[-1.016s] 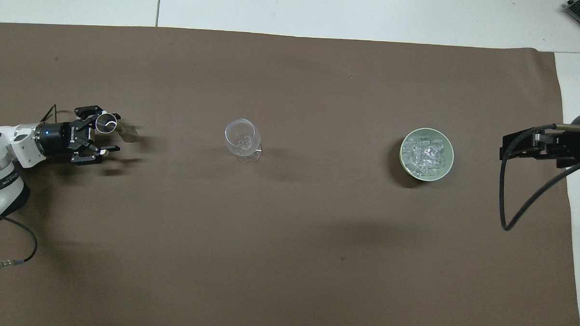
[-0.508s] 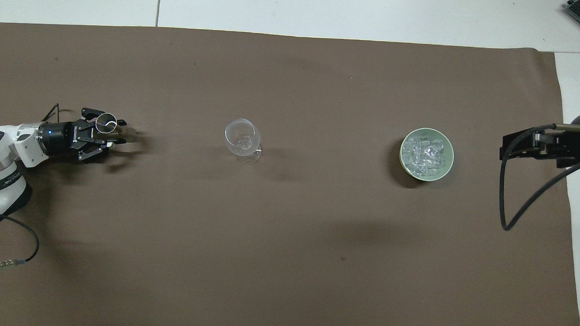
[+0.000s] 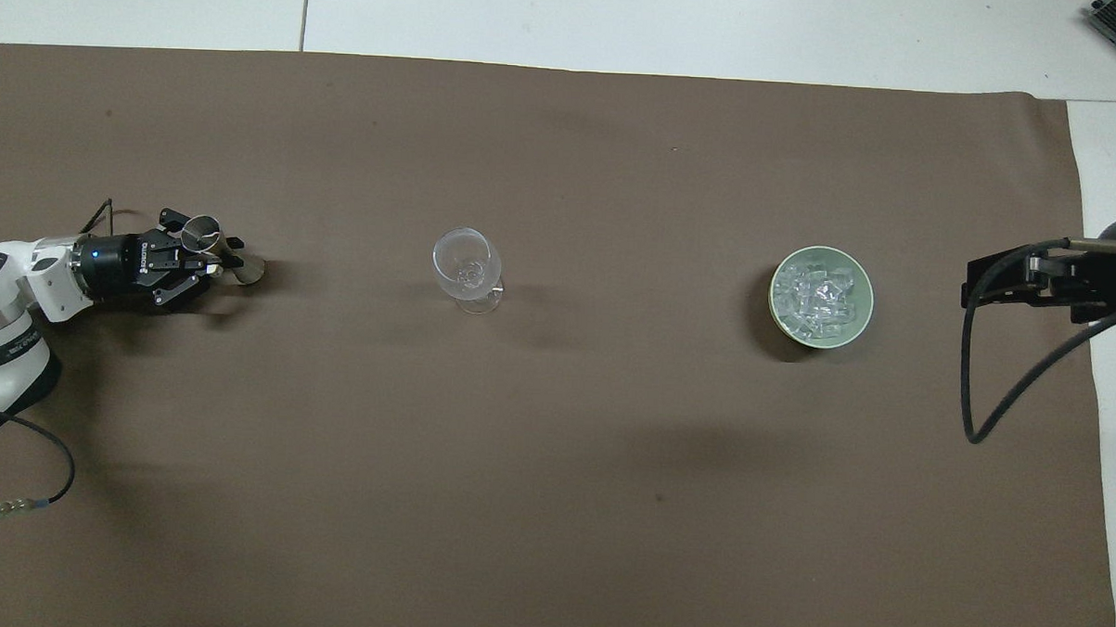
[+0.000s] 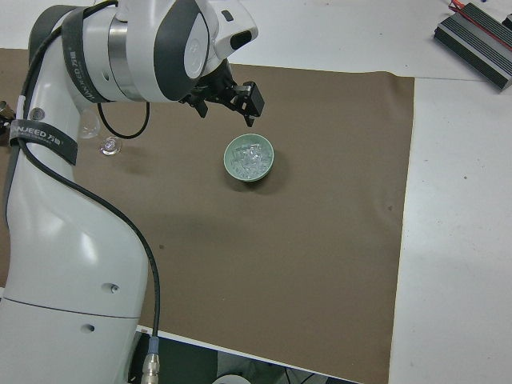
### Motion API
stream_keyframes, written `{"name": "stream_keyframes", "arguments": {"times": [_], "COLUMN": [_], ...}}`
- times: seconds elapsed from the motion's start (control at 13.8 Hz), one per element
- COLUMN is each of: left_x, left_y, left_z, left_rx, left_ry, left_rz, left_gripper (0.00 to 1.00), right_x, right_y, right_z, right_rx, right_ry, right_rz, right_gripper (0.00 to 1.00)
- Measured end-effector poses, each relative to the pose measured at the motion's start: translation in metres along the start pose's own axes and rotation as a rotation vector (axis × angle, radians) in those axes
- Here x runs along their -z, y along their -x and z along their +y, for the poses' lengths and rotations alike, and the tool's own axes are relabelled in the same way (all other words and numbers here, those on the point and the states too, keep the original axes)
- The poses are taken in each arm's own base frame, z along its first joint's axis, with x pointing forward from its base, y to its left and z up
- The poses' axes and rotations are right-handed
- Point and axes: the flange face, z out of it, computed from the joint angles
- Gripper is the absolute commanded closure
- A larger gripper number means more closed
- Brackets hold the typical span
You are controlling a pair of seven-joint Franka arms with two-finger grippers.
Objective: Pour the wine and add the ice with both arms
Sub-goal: 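Reach the left gripper to the small silver cup and grasp it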
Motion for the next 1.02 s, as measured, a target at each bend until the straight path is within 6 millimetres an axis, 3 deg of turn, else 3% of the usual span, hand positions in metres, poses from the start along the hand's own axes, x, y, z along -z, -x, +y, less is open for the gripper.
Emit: {"name": "stream_keyframes", "arguments": {"times": [0.22,0.58,0.8,1.02], "left_x": [-0.009,-0.061,-0.103,-0.126], "left_y": [-0.016,-0.088,-0.100,-0.111], "left_z": [-0.004,-0.010,-0.012,-0.012], "left_rx": [-0.028,-0.122,-0.136,-0.158], "left_ry": [0.012,0.093,0.133,0.147], "left_rz": [0.000,-0.039,-0.062,-0.086], "left_gripper": [1.00,1.00,1.00,1.00], "right_x": [0.000,0.000,0.000,0.000], "right_y": [0.000,0.000,0.000,0.000], "right_z": [0.000,0.000,0.000,0.000], "right_rx": [0.000,0.000,0.000,0.000], "right_ry": [0.000,0.000,0.000,0.000], "right_rz": [0.000,0.000,0.000,0.000], "right_gripper": [0.00,0.00,0.00,0.00]}}
